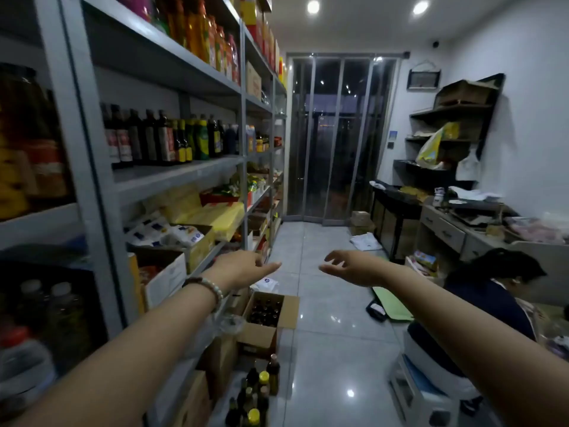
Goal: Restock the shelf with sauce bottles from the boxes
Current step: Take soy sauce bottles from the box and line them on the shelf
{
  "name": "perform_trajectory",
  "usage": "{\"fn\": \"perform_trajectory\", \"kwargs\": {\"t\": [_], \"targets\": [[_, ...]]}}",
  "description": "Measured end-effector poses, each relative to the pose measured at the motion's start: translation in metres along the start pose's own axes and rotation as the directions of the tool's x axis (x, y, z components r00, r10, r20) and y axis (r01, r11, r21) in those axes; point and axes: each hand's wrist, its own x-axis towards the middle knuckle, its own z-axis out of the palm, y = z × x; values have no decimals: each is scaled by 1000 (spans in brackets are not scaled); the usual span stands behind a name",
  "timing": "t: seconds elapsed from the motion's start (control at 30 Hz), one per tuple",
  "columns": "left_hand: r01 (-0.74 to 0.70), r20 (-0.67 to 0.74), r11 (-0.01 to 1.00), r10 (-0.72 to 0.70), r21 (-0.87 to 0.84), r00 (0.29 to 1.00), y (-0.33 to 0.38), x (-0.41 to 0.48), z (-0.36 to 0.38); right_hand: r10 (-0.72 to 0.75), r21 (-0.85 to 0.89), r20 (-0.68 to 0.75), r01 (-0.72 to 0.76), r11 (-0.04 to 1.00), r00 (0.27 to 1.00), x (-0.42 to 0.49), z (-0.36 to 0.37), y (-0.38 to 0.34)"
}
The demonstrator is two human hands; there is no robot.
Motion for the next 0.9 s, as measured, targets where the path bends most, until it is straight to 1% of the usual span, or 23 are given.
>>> {"fn": "perform_trajectory", "kwargs": {"t": [0.03, 0.1, 0.17, 0.27, 0.33, 0.5, 0.67, 0.77, 0.9], "targets": [[12, 14, 1000, -12, -4, 1000, 6, 19, 4, -10, 14, 20, 10, 1000, 1000, 17, -5, 12], [82, 28, 997, -82, -1, 996, 14, 66, 9, -17, -5, 64, 17, 1000, 998, 56, -17, 38], [112, 18, 994, -112, -8, 994, 21, 110, 11, -27, -28, 95, 30, 999, 995, 98, -32, 63], [125, -36, 991, -123, 42, 992, 27, 168, 13, -77, -23, 65, 79, 997, 995, 164, -49, 95], [145, -70, 988, -141, 58, 987, 28, 208, 13, -122, -52, 39, 124, 991, 992, 207, -54, 114], [146, -106, 984, -134, 107, 985, 13, 332, 31, -198, -110, 46, 202, 973, 979, 321, -53, 153], [109, -114, 983, -93, 145, 989, -1, 464, 55, -180, -129, 68, 188, 974, 981, 444, -56, 187], [111, -73, 981, -100, 157, 992, -13, 536, 66, -157, -127, 99, 168, 978, 983, 515, -58, 207], [137, -50, 976, -130, 169, 990, -32, 613, 75, -202, -137, 136, 221, 966, 970, 602, -61, 233]]}}
